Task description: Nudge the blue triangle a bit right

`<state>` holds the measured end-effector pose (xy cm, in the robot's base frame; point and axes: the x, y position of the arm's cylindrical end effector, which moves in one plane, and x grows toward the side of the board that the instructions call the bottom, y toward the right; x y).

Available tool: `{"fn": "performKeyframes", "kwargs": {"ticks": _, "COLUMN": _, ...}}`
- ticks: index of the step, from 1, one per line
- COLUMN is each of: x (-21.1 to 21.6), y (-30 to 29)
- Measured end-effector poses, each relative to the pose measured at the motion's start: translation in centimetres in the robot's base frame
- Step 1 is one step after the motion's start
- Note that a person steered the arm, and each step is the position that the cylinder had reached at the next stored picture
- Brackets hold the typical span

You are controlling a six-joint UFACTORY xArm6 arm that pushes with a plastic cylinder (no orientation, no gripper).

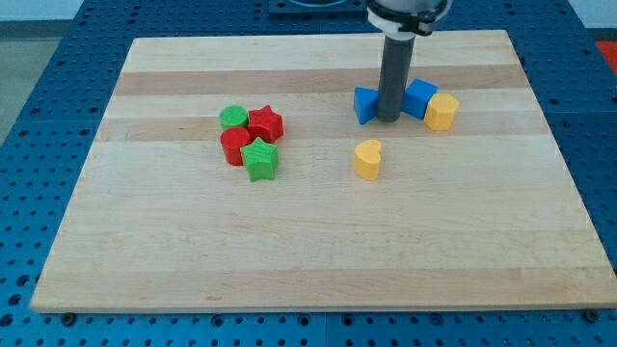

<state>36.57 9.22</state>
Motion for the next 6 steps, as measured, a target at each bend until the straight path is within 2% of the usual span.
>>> {"fn": "performKeyframes", "kwargs": {"ticks": 1, "x": 0.6, "y": -0.1}}
{"fn": "performKeyframes", "kwargs": {"ticks": 3, "x": 5.9, "y": -3.1}}
{"fn": "performKeyframes", "kwargs": {"ticks": 4, "x": 4.2, "y": -6.3}}
{"fn": "performKeyframes", "kwargs": {"ticks": 6, "x": -0.1, "y": -6.7}}
